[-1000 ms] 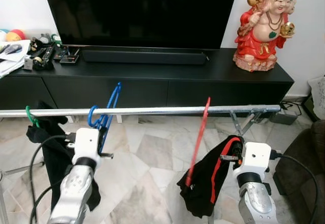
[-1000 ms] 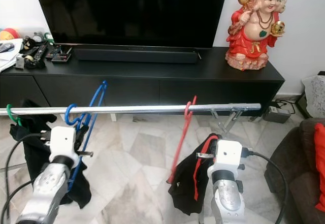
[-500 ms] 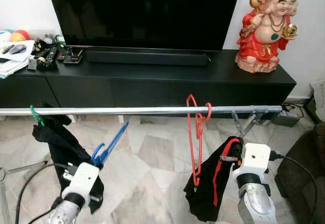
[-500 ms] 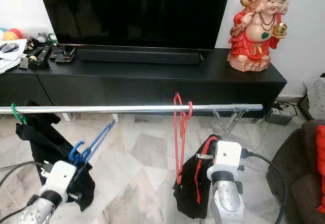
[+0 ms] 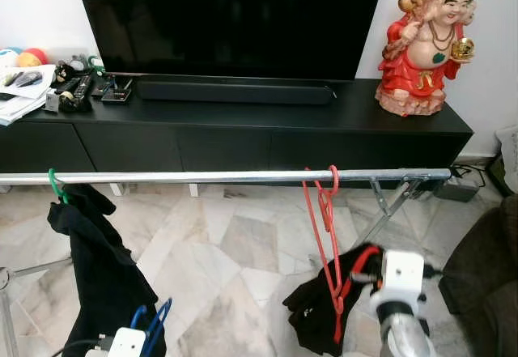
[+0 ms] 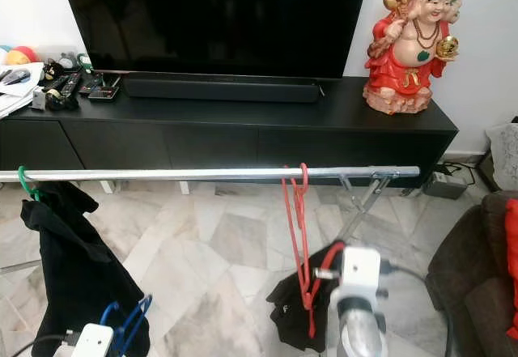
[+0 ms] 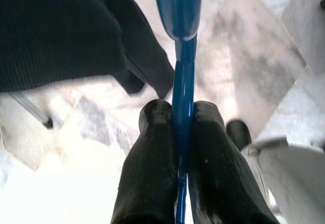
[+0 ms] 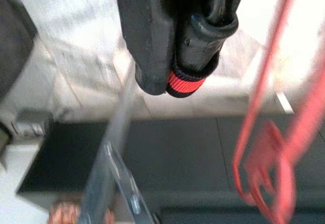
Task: Hang hanger
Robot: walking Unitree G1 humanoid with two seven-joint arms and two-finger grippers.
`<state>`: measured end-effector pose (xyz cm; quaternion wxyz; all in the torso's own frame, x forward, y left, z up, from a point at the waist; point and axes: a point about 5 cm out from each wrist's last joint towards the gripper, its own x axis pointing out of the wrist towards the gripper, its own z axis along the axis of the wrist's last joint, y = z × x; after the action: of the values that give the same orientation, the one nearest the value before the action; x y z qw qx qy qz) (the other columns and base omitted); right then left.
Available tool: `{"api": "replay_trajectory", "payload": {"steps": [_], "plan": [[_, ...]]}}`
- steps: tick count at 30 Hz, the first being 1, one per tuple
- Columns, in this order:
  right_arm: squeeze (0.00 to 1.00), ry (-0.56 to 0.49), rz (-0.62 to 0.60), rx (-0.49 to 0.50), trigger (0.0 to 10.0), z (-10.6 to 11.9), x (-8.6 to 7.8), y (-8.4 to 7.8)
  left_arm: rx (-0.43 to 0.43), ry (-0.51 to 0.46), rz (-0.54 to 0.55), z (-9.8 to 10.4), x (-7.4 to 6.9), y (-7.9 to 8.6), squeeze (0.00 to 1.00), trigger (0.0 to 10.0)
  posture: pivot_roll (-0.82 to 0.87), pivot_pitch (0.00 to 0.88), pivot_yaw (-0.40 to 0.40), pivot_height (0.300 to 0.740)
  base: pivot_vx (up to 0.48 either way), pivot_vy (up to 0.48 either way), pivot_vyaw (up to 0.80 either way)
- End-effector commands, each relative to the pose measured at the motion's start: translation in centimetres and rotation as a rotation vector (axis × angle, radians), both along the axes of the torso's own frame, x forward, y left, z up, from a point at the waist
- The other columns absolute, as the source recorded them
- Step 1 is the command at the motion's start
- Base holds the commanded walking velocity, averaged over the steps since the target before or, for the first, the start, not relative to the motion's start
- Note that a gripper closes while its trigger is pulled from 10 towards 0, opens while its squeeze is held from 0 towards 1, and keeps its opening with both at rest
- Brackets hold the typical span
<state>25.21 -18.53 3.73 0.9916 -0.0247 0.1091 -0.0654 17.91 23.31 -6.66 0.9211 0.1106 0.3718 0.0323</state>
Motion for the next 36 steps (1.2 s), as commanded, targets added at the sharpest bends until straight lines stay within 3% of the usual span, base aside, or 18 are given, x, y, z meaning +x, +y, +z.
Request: {"api": "replay_trajectory", "payload": {"steps": [1,12,26,36], "plan": [[0.00,-0.026,-0.023,0.004,10.0,0.3,0.1,-0.4,0.003,0.032,0.028,-0.5,-0.7,0.1,0.00,10.0,0.09,0.071,-0.004,0.740,0.000,0.000,0.00],[0.00,-0.041,-0.032,0.012,10.0,0.0,-0.1,-0.1,-0.023,0.180,0.125,-2.1,-3.3,0.5,0.00,10.0,0.08,0.049,0.011,0.740,0.000,0.000,0.00],[0.00,-0.057,-0.021,0.013,10.0,0.1,0.1,0.2,-0.036,0.253,0.140,-2.7,-4.7,0.5,0.00,10.0,0.08,0.026,0.013,0.740,0.000,0.270,0.00],[0.00,-0.065,-0.019,0.012,10.0,0.3,0.2,0.4,-0.041,0.274,0.137,-3.0,-4.7,-0.3,0.00,10.0,0.08,0.024,0.013,0.740,0.000,0.341,0.00]]}}
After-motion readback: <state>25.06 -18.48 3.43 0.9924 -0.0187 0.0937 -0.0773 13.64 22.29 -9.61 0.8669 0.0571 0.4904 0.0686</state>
